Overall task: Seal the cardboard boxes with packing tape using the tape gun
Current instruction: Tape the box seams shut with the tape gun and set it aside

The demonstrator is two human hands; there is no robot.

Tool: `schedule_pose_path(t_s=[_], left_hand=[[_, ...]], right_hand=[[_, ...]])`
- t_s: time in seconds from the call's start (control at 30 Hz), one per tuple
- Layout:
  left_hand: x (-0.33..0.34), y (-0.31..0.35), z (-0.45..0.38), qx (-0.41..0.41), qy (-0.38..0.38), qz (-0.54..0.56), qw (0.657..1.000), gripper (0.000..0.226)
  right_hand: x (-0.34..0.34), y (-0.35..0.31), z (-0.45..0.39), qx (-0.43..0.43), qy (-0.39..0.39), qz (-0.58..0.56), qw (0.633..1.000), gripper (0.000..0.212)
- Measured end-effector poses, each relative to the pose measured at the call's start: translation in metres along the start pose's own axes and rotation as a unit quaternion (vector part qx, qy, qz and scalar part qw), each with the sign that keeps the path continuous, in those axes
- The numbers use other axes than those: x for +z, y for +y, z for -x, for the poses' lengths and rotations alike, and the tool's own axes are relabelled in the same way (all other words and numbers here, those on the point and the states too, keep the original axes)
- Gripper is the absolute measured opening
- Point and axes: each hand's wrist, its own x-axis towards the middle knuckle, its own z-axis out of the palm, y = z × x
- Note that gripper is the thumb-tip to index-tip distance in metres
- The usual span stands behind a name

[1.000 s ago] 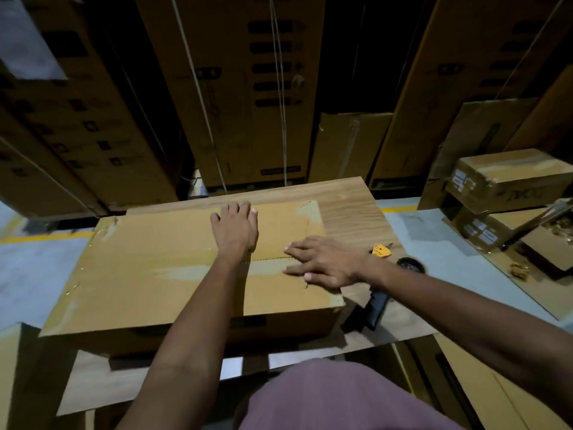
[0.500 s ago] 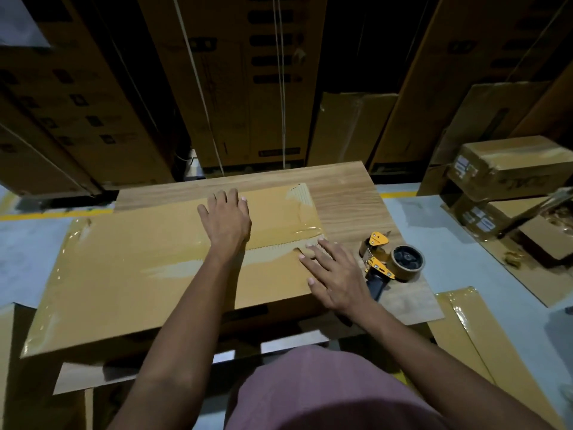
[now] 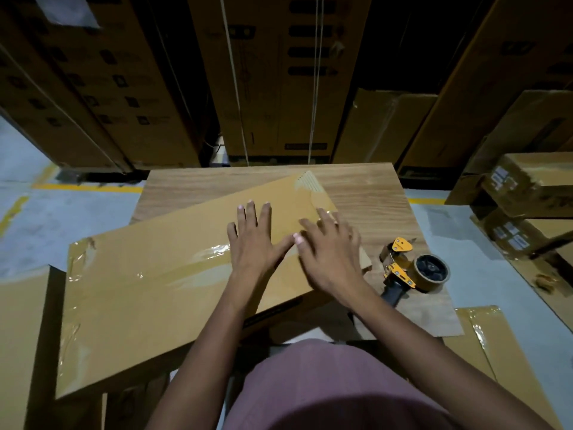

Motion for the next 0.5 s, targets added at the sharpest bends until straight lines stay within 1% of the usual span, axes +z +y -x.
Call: schedule_pose_path(t_s=[0.03,0.07,0.1,0.2,0.3,0.37,0.43,0.5], left_hand=[[0.000,-0.001,-0.003,-0.006,-0.009,0.009,1.000,0.093],[0.001,-0.002,-0.005,-0.006,-0.015,0.013,1.000,0.091],[0.003,-0.003,-0.006,-0.002,-0.019,0.012,1.000,0.088],[0.007,-0.004,-0.005,0.015,-0.008,0.011,1.000,0.068],[0.008,-0.006,-0.005,0.017,-0.006,-0.007,1.000,0.060],[0.008,-0.005,-0.006,0.019,-0.008,-0.017,1.000,0.059],[0.009,-0.005,-0.007,0.019,-0.011,-0.021,1.000,0.058],[0.010,-0.005,-0.008,0.017,-0.013,-0.027,0.999,0.058]], right_hand=[[0.008,-0.007,0.001,0.001,-0.061,0.046,0.997,0.058],[0.014,-0.009,0.000,0.006,-0.101,0.074,0.992,0.061],[0.015,-0.006,-0.003,0.019,-0.123,0.085,0.989,0.064],[0.003,0.014,-0.014,0.082,-0.143,0.116,0.980,0.065],[0.001,0.024,-0.018,0.124,-0.143,0.156,0.970,0.064],[0.007,0.009,-0.015,0.117,-0.160,0.163,0.966,0.071],[0.017,-0.016,-0.009,0.073,-0.189,0.161,0.966,0.076],[0.022,-0.030,-0.004,0.025,-0.204,0.162,0.965,0.076]])
